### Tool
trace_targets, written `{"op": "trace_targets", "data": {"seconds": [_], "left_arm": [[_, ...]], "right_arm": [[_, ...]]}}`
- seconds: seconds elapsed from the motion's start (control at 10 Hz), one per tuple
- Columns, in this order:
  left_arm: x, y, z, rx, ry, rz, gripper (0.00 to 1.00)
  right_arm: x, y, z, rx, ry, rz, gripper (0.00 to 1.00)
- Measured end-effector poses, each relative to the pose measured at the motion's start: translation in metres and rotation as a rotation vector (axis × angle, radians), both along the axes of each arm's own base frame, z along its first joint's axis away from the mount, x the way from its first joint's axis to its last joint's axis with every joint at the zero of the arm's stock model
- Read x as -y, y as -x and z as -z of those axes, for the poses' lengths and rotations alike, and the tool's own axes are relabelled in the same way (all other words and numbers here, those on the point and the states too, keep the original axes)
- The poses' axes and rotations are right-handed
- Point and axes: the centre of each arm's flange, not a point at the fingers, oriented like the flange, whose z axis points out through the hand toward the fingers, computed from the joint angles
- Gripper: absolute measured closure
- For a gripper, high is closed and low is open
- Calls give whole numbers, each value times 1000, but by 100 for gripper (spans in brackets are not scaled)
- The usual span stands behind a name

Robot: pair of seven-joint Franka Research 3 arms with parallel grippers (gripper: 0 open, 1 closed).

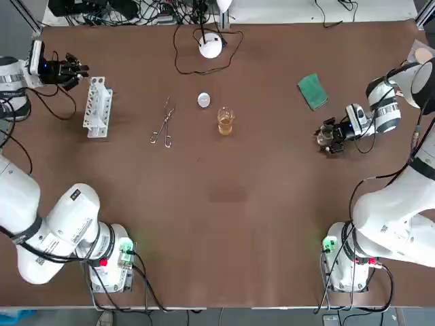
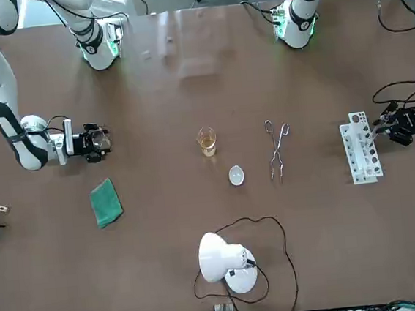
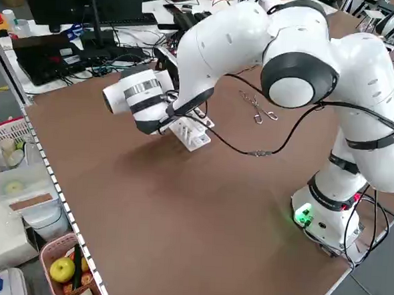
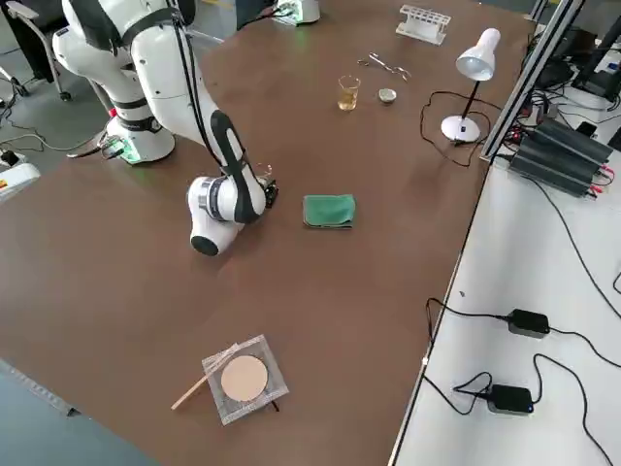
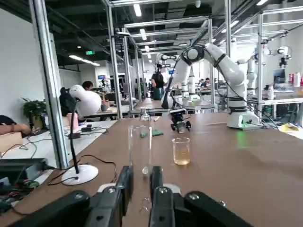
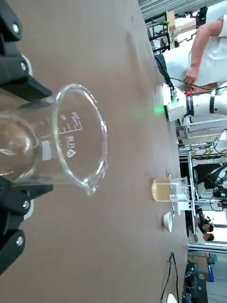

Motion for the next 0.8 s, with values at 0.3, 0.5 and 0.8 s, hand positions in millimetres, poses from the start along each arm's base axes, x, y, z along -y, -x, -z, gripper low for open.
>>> {"op": "trace_targets", "data": {"seconds": [0.3, 0.5, 0.8], "left_arm": [[73, -26, -14, 20, -55, 179, 79], [106, -35, -18, -25, -77, 224, 79], [147, -44, -33, -25, -141, 213, 79]], "right_arm": [[-2, -1, 0, 1, -6, 5, 41], [-3, -2, 0, 2, -8, 8, 51], [-10, -6, -2, 7, -26, 18, 61]]}}
